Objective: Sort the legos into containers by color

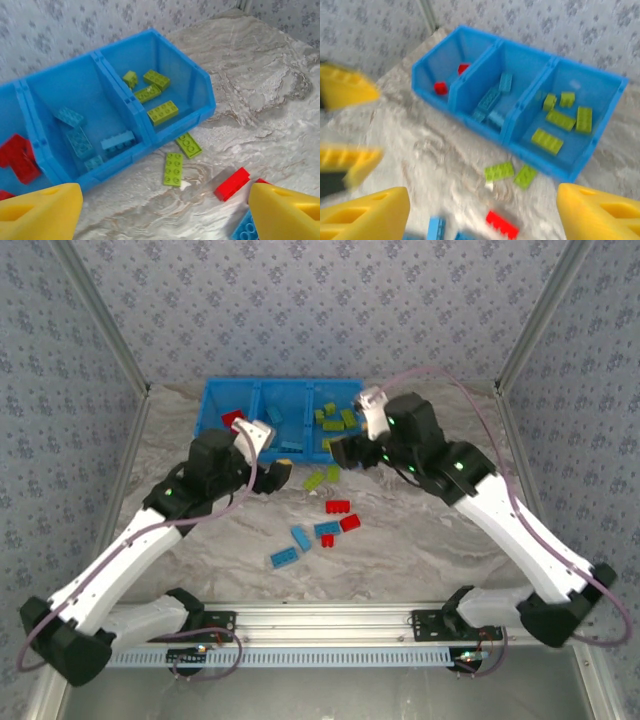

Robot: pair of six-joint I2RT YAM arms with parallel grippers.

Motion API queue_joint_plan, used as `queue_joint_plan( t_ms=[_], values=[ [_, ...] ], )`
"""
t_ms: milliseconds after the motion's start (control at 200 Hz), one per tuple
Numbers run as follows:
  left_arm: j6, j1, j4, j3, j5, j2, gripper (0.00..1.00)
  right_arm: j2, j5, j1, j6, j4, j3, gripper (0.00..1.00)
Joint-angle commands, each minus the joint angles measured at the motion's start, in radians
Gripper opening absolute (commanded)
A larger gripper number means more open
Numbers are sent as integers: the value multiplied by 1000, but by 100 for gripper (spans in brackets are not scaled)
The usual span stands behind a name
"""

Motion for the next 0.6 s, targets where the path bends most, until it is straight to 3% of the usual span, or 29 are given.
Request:
queue_joint_plan(
  t_ms=[0,90,295,595],
  values=[
    [-168,-40,-98,35,-5,131,86,-75,-72,-1,96,-165,-111,86],
    [-173,-62,-122,96,4,286,87,-139,-73,-5,142,-180,-175,94],
    [-203,-63,-195,288,-19,634,86,-208,-55,-15,205,-186,-220,99],
    [-162,-56,-138,408,-77,895,78,-230,-36,-24,222,-187,-227,100]
  ],
)
